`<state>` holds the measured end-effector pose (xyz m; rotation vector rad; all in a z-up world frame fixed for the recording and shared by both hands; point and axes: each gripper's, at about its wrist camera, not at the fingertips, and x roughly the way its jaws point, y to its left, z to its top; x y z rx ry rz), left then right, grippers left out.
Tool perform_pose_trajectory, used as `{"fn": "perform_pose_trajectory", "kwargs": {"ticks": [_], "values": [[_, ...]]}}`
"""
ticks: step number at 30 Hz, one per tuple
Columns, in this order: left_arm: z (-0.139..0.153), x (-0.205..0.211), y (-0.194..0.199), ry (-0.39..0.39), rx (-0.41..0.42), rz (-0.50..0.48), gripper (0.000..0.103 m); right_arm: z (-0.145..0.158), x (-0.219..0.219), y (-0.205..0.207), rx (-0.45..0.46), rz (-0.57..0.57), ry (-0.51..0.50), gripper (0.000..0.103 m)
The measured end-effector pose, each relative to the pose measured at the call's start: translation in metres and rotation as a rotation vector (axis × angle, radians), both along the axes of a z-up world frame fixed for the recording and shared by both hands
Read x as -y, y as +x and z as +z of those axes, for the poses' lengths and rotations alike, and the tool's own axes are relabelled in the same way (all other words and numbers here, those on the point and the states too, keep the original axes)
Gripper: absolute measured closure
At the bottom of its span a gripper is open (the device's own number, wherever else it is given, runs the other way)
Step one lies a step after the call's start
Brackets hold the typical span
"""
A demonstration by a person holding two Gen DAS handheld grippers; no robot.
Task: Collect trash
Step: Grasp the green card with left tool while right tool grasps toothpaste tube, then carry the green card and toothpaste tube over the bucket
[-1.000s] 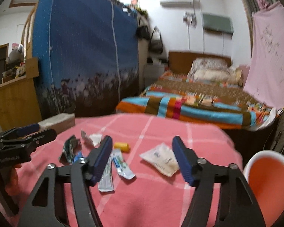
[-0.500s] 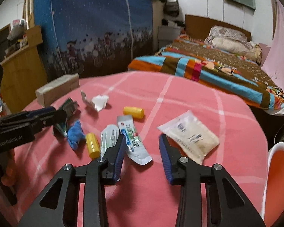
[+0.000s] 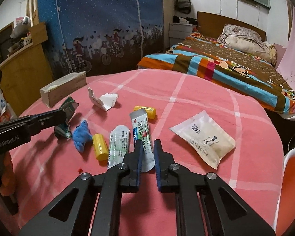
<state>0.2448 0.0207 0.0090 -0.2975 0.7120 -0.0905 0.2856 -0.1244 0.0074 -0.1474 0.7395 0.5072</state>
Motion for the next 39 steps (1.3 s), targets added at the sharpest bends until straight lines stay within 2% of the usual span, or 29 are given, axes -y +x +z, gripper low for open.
{"fn": "perform_pose_trajectory", "kwargs": {"ticks": [7,18,23,28,30,31,33,36,39], "values": [[0.003,0.001,-0.008,-0.003,0.027,-0.002,0.103,0.001,-0.001,-0.002,0.011,0.001,0.0,0.095],[0.002,0.004,-0.015,-0.015,0.023,-0.038,0.103,-0.001,-0.011,-0.004,0.023,0.014,-0.04,0.09],[0.002,0.005,-0.017,-0.017,0.023,-0.039,0.103,-0.002,-0.011,-0.004,0.009,0.023,-0.04,0.075],[0.002,0.006,-0.017,-0.012,0.025,-0.042,0.103,-0.008,-0.015,0.0,-0.019,0.018,-0.064,0.074],[0.003,0.007,-0.018,-0.01,0.03,-0.044,0.103,-0.008,-0.015,0.0,-0.018,0.019,-0.07,0.076],[0.003,0.008,-0.019,-0.008,0.032,-0.043,0.103,-0.008,-0.015,0.0,-0.019,0.023,-0.065,0.083],[0.004,0.011,-0.021,-0.002,0.038,-0.042,0.103,-0.007,-0.013,-0.001,-0.015,0.024,-0.055,0.083],[0.006,0.016,-0.024,0.007,0.057,-0.043,0.103,-0.002,-0.009,-0.005,0.013,0.019,-0.035,0.083],[0.012,0.024,-0.03,0.023,0.1,-0.049,0.103,0.008,0.0,-0.018,0.087,0.015,0.02,0.083]]}}
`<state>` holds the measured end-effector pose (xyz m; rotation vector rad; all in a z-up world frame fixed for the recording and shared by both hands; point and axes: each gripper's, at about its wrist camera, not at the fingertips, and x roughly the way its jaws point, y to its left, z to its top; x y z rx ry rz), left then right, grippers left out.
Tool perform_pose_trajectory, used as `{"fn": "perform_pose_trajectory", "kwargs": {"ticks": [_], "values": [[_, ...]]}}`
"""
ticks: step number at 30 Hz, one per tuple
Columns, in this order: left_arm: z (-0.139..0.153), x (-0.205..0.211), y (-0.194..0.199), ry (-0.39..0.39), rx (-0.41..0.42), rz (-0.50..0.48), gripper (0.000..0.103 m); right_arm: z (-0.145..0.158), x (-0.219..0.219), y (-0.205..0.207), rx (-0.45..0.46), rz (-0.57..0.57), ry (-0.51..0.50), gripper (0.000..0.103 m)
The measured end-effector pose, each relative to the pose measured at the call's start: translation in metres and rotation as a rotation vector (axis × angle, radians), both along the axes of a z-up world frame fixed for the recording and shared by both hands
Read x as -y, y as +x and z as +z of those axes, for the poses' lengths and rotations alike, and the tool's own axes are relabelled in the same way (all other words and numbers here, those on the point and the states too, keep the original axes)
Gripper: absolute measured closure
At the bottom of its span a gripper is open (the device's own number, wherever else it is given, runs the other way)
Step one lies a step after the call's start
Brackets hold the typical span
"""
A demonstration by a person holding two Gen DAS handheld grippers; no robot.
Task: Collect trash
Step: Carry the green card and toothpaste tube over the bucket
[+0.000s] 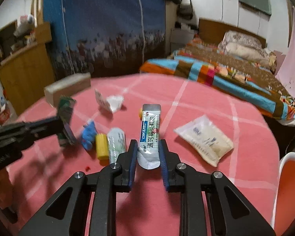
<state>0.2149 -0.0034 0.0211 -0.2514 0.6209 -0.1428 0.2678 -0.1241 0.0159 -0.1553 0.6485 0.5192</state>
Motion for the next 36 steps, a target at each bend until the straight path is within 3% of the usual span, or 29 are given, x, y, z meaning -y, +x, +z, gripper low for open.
{"fn": "perform_pose_trajectory", "kwargs": {"ticks": [10,18,27,36], "values": [[0.042,0.041,-0.023,0.026,0.254,-0.06,0.103,0.046,0.061,-0.059,0.367,-0.083,0.286,0.083],[0.076,0.093,-0.033,0.082,0.459,-0.181,0.103,0.065,0.102,-0.09,0.577,-0.228,0.292,0.083],[0.089,0.164,-0.023,0.073,0.53,-0.359,0.103,0.068,0.17,-0.101,0.635,-0.442,0.268,0.083],[0.072,0.227,0.005,0.027,0.415,-0.534,0.103,0.056,0.237,-0.099,0.553,-0.627,0.309,0.083]]}}
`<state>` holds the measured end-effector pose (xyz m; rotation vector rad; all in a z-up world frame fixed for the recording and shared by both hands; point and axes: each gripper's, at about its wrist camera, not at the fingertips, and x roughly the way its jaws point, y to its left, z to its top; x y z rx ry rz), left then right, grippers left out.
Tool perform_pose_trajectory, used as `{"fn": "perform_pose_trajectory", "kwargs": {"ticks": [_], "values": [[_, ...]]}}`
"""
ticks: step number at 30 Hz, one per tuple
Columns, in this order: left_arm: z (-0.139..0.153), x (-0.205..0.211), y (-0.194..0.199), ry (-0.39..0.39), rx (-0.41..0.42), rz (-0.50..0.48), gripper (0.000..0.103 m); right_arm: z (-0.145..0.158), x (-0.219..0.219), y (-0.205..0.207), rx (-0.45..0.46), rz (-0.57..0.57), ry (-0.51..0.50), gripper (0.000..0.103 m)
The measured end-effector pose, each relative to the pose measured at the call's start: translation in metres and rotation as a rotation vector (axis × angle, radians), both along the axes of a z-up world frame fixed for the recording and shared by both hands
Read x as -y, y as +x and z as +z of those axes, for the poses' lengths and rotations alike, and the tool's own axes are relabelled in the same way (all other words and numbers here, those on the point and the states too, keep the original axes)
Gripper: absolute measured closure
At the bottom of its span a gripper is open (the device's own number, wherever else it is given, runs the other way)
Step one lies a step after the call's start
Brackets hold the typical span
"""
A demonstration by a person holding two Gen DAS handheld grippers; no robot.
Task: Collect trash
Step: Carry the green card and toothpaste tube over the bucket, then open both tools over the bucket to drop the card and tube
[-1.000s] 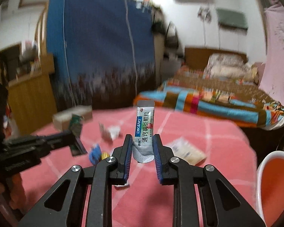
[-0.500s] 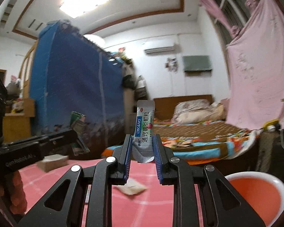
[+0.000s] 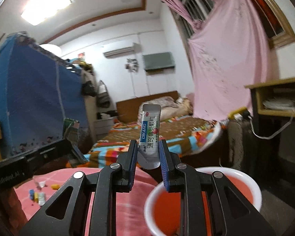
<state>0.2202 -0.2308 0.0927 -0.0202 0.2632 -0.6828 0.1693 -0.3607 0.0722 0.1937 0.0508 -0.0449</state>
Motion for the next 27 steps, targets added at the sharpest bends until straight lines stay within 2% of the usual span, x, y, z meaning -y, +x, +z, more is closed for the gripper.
{"fn": "perform_pose_trajectory", "kwargs": {"ticks": [7,13,24,27], "values": [[-0.019,0.037,0.026,0.032,-0.159,-0.071,0.103,-0.015,0.023,0.009,-0.11,-0.068,0.041,0.083],[-0.036,0.054,0.04,0.022,-0.29,-0.108,0.103,-0.028,0.034,0.014,-0.188,-0.092,0.081,0.082],[-0.049,0.071,0.051,0.033,-0.383,-0.113,0.103,-0.038,0.051,0.018,-0.249,-0.121,0.136,0.081],[-0.05,0.071,0.05,0.038,-0.395,-0.101,0.095,-0.04,0.053,0.019,-0.257,-0.126,0.145,0.081]]}}
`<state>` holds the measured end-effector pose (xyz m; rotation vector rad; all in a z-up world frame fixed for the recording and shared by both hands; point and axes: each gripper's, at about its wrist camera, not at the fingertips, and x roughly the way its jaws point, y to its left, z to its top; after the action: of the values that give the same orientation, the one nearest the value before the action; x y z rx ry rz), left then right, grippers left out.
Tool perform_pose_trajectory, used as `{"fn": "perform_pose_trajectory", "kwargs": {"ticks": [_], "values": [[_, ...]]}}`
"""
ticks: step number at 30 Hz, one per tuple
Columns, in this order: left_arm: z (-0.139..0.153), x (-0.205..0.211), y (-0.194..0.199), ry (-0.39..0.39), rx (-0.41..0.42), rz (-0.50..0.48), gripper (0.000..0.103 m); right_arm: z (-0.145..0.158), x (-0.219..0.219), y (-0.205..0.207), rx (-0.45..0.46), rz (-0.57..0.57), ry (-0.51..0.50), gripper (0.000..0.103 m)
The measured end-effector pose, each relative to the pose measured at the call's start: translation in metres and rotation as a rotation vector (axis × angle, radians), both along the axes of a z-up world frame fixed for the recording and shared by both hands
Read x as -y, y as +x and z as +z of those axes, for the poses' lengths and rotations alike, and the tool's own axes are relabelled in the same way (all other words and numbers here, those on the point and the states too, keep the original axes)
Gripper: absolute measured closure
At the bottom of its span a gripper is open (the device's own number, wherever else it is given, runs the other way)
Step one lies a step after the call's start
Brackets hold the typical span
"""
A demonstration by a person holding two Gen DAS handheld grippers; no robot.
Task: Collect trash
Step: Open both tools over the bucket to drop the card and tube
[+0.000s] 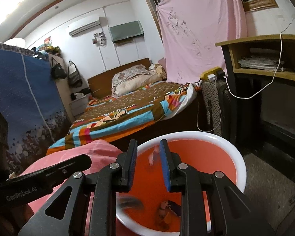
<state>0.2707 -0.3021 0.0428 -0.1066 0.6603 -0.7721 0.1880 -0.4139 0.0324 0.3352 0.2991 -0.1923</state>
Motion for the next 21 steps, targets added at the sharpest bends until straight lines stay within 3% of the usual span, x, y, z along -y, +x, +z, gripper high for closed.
{"fn": "perform_pose_trajectory", "kwargs": {"ticks": [8,21], "values": [[0.008,-0.027,-0.006,-0.008,0.034,0.099,0.084,0.005,-0.006,-0.001,0.03,0.012,-0.011,0.075],[0.031,-0.136,-0.042,-0.01,0.241,0.431,0.038,0.035,-0.066,-0.012,0.212,0.125,-0.12,0.058]]}}
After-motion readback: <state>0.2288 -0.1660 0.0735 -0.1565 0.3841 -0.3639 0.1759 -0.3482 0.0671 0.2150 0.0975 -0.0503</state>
